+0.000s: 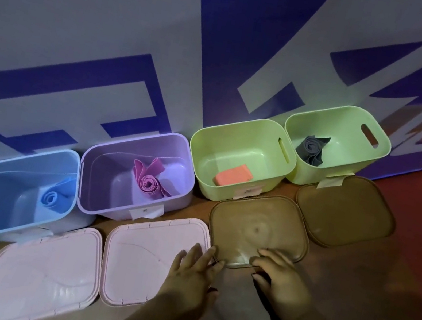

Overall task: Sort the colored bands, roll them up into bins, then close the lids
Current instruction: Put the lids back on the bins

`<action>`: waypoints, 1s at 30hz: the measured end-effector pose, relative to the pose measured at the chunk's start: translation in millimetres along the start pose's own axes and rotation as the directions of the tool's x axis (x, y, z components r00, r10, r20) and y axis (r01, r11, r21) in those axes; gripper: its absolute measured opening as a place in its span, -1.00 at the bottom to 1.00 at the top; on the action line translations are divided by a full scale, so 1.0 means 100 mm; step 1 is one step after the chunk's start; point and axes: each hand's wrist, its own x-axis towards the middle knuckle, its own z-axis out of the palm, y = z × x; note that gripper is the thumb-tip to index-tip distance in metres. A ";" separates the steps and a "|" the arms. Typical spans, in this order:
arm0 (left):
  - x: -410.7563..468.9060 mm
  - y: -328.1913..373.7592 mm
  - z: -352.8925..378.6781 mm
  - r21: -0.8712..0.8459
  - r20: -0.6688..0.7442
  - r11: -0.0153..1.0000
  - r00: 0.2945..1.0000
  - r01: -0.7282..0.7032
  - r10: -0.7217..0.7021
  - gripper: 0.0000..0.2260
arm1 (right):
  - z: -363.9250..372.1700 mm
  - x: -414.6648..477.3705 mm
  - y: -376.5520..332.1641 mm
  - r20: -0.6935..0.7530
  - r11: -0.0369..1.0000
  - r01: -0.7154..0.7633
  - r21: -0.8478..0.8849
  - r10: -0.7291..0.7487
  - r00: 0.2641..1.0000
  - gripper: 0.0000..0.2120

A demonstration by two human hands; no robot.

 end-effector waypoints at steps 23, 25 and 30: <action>0.00 0.13 -0.98 -0.541 -0.649 0.782 0.744 -0.309 -0.155 -0.90 | -1.82 0.41 -1.01 0.056 0.990 0.039 0.134 -0.047 0.997 -0.92; 0.00 0.14 -1.19 -0.624 -0.639 0.717 0.730 -0.310 -0.241 -0.84 | -1.94 0.46 -1.02 -0.025 0.994 0.008 0.110 -0.005 1.000 -0.80; 0.07 0.07 -1.56 -0.758 -0.592 0.585 0.682 -0.289 -0.430 -0.78 | -1.98 0.65 -0.82 -0.237 0.948 -0.073 0.308 0.151 0.960 -0.58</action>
